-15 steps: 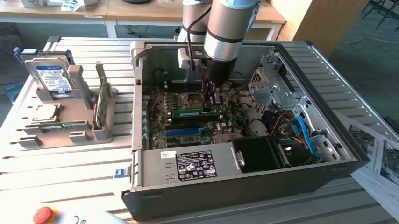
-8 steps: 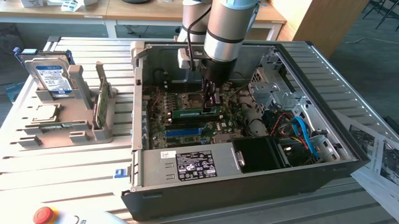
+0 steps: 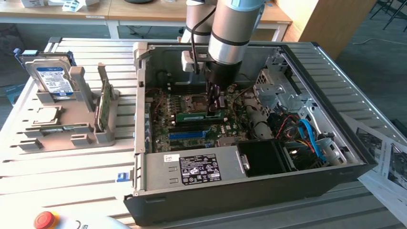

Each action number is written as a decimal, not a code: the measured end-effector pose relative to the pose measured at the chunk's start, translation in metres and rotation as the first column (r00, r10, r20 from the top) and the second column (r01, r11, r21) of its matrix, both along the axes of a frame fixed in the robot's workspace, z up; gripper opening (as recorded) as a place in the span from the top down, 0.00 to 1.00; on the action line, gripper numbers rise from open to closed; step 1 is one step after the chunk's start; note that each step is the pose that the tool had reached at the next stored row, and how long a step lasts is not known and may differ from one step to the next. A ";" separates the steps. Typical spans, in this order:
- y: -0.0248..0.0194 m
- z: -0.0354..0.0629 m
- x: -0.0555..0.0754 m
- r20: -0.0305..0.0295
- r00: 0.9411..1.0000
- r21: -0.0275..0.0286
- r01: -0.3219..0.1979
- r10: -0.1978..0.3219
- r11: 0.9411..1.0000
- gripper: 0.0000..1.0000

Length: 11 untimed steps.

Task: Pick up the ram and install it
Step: 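Insert the ram into the slot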

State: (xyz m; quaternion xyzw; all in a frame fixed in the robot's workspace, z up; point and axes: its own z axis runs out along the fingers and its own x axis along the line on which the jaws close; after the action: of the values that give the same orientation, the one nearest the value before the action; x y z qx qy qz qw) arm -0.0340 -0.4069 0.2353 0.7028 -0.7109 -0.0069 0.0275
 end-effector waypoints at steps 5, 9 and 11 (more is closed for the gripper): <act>0.0000 -0.0001 0.001 0.000 1.000 0.000 0.000 0.000 1.000 0.88; 0.0000 0.0000 0.001 0.000 1.000 0.000 0.000 0.000 1.000 0.88; 0.0000 -0.0001 0.001 0.000 1.000 0.000 0.000 0.000 1.000 0.88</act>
State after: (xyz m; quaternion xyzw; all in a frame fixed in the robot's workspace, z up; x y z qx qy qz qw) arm -0.0328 -0.4068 0.2352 0.7028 -0.7109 -0.0069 0.0275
